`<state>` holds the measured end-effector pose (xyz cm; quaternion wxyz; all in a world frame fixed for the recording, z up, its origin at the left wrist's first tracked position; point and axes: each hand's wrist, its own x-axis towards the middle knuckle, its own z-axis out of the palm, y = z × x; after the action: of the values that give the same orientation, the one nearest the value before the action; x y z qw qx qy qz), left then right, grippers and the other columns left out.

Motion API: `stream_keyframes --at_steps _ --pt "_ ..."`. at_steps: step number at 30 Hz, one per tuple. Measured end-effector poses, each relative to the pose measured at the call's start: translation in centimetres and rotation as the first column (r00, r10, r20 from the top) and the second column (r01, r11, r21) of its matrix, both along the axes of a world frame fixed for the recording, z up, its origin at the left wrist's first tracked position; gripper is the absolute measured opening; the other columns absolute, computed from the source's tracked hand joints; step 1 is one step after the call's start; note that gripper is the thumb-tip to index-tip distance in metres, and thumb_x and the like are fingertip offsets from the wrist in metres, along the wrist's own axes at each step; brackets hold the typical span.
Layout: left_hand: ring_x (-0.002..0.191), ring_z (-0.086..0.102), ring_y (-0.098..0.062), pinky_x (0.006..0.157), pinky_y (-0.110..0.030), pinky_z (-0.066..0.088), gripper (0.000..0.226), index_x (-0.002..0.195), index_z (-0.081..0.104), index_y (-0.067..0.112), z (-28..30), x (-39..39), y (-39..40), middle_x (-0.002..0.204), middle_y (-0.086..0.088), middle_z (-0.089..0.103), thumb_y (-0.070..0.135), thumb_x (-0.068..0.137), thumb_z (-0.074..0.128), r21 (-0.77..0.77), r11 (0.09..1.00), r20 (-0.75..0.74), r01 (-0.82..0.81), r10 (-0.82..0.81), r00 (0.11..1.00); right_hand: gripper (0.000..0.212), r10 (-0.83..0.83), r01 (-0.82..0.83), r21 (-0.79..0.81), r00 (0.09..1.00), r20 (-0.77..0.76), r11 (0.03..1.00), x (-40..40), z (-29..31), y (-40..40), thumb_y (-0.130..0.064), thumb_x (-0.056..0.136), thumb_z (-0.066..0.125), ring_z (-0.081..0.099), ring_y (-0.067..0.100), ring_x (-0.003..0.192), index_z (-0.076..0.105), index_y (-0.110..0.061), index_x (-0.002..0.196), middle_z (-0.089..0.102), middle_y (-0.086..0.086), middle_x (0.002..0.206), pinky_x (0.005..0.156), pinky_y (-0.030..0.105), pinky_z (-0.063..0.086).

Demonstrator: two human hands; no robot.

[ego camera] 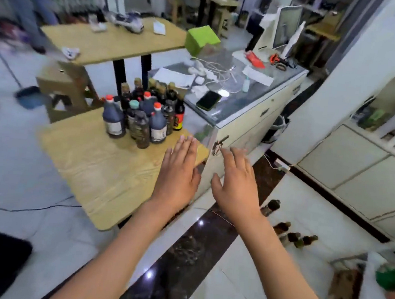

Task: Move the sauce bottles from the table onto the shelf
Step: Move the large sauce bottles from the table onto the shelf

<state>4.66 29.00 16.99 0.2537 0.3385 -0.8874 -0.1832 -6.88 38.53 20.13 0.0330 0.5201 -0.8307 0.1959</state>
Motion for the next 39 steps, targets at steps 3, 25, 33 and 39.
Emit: stream_keyframes --at_steps 3,25,33,39 --pt "0.151 -0.002 -0.017 0.123 -0.041 0.005 0.070 0.155 0.009 0.010 -1.4 3.6 -3.7 0.163 -0.005 0.009 0.018 0.097 0.046 0.039 0.995 0.014 -0.089 0.089 0.996 0.061 0.076 -0.078 0.036 0.995 0.058 0.996 2.8 -1.5 -4.8 -0.018 0.088 0.058 0.032 0.031 0.142 0.039 -0.012 0.146 0.038 0.014 0.152 0.117 0.042 0.027" --pt "0.141 0.028 -0.020 0.113 -0.027 0.021 0.059 0.149 0.032 0.012 -7.1 5.7 -23.3 0.152 -0.005 0.035 0.014 0.093 0.053 0.351 0.821 0.088 -0.451 0.450 0.889 0.051 0.244 -0.290 0.010 0.823 0.512 0.957 0.2 -12.1 -31.7 -0.018 0.086 0.063 0.052 0.023 0.123 0.049 -0.017 0.136 0.056 0.004 0.132 0.095 0.031 0.044" --pt "0.122 0.052 -0.024 0.102 -0.038 0.043 0.044 0.133 0.052 0.011 -10.9 -0.7 -31.8 0.132 -0.009 0.053 0.013 0.090 0.061 0.537 0.660 0.100 -0.526 0.569 0.816 0.048 0.169 -0.236 0.041 0.796 0.581 0.971 -8.3 -14.7 -40.8 -0.006 0.090 0.054 0.051 0.027 0.127 0.050 -0.012 0.137 0.055 0.009 0.137 0.100 0.036 0.044" --pt "0.118 0.052 -0.019 0.100 -0.037 0.044 0.051 0.135 0.051 0.012 -14.2 -4.9 -35.3 0.130 -0.003 0.056 0.020 0.087 0.068 0.577 0.601 0.124 -0.554 0.606 0.786 0.049 0.322 -0.416 0.152 0.848 0.421 0.897 -11.0 -16.2 -46.3 0.004 0.085 0.049 0.057 0.030 0.112 0.051 -0.015 0.130 0.054 0.007 0.128 0.083 0.039 0.050"
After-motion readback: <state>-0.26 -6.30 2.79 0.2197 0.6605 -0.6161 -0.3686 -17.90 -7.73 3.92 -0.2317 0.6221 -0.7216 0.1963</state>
